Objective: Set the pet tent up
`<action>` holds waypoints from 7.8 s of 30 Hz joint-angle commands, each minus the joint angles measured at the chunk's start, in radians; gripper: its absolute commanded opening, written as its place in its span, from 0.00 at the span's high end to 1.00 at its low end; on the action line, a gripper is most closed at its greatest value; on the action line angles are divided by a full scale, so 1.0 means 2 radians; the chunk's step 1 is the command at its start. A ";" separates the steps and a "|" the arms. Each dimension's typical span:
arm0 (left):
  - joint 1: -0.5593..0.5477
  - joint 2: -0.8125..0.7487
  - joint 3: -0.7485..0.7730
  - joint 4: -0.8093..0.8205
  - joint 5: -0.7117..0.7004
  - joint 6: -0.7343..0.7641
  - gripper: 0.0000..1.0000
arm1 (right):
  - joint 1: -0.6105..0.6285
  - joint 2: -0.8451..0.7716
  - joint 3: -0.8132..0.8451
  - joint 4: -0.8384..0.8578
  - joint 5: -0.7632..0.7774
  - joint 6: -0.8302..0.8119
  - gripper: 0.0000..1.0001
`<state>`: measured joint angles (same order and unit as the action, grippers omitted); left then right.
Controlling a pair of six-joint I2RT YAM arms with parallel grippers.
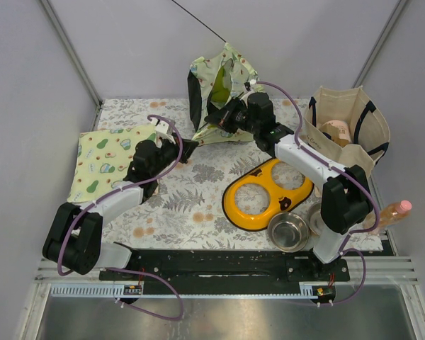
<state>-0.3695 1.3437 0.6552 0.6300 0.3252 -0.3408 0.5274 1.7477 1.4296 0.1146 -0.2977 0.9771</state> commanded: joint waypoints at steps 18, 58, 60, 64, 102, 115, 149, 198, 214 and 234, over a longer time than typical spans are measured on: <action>0.013 -0.008 -0.017 -0.116 0.002 0.010 1.00 | -0.099 -0.005 0.018 0.067 0.213 -0.069 1.00; 0.004 -0.018 0.029 -0.172 0.069 0.063 1.00 | -0.068 0.026 0.031 0.088 0.084 -0.127 1.00; 0.001 -0.021 0.029 -0.174 0.076 0.067 1.00 | -0.062 0.030 0.039 0.082 0.095 -0.134 1.00; 0.001 -0.022 0.033 -0.172 0.076 0.065 1.00 | -0.057 0.033 0.040 0.072 0.094 -0.145 1.00; -0.006 0.000 0.097 -0.254 0.078 0.090 1.00 | -0.022 -0.005 -0.019 0.119 -0.020 -0.135 1.00; -0.015 -0.011 0.111 -0.246 0.102 0.090 1.00 | -0.018 0.007 -0.022 0.089 0.029 -0.169 1.00; -0.016 -0.008 0.114 -0.260 0.100 0.100 1.00 | -0.013 -0.004 0.000 0.018 0.066 -0.141 1.00; 0.003 -0.135 0.122 -0.255 -0.175 0.029 0.01 | 0.085 -0.005 -0.031 -0.032 0.005 -0.373 0.95; 0.044 -0.134 0.173 -0.375 -0.196 -0.017 0.01 | 0.147 0.021 0.005 -0.112 0.083 -0.304 0.62; 0.042 -0.043 0.150 -0.239 -0.037 -0.162 0.01 | 0.147 -0.129 -0.137 -0.110 0.140 -0.309 0.09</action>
<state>-0.2859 1.2575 0.9497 -0.0322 0.1688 -0.5404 0.8234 1.5276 1.2091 -0.1864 -0.0307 0.4000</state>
